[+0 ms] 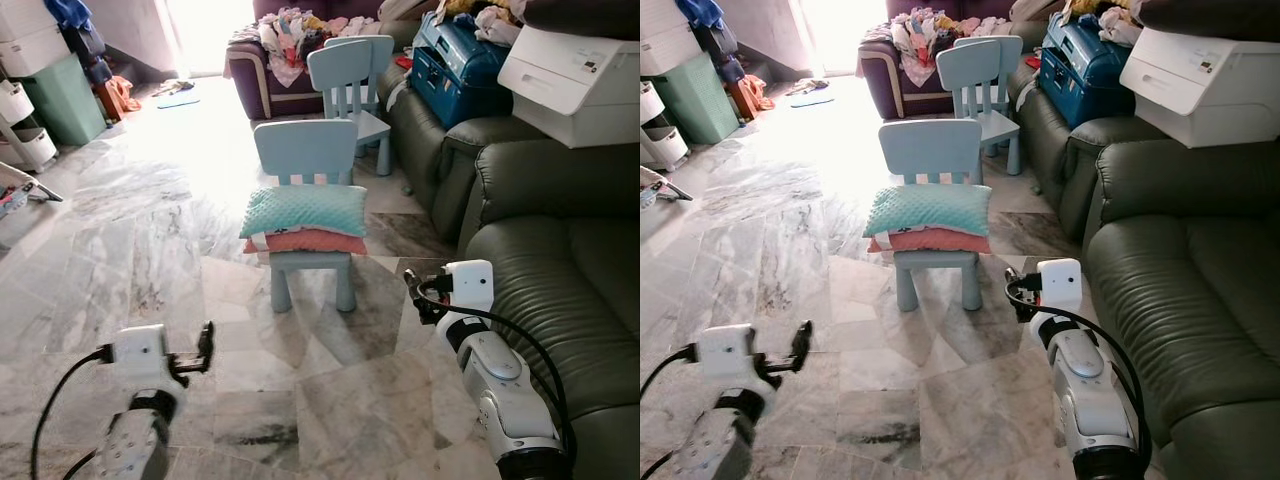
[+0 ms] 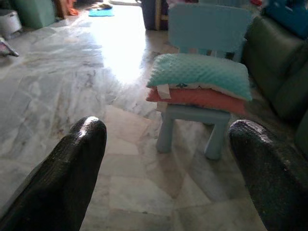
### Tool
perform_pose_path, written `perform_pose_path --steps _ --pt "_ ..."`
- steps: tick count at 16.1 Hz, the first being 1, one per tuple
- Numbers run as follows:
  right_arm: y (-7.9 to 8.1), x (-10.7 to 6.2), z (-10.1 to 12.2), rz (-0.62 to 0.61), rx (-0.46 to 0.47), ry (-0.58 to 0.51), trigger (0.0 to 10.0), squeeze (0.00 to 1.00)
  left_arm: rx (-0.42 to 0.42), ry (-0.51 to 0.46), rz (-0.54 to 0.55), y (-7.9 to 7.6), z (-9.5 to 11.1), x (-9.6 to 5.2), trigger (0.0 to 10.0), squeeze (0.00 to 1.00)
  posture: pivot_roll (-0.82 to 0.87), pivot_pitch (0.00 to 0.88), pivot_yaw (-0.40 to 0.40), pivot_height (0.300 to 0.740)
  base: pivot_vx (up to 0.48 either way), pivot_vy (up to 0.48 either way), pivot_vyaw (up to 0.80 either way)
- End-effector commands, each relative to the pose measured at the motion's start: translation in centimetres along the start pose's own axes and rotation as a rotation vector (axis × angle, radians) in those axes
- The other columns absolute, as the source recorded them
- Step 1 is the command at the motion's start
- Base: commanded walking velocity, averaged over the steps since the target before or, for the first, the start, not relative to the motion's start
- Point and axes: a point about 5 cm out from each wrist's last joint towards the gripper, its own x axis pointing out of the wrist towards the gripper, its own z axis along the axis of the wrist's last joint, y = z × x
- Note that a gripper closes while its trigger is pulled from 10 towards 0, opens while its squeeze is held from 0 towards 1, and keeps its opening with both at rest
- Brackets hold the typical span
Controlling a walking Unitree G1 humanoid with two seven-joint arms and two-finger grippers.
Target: Move the pillow to the sofa
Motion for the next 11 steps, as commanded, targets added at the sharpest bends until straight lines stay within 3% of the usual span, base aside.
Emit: perform_pose_path --steps 1,11 --pt "0.49 0.28 0.16 0.021 0.003 -0.007 10.0 0.0 -0.01 -0.037 0.032 0.78 0.69 -0.24 10.0 0.0 -0.09 0.004 0.048 0.74 0.262 0.0 0.0" --pt "1.0 0.28 0.05 0.049 -0.004 -0.014 10.0 0.0 -0.015 -0.048 0.048 1.17 0.88 -0.54 10.0 0.0 -0.09 0.005 0.046 0.74 0.43 0.0 0.0"
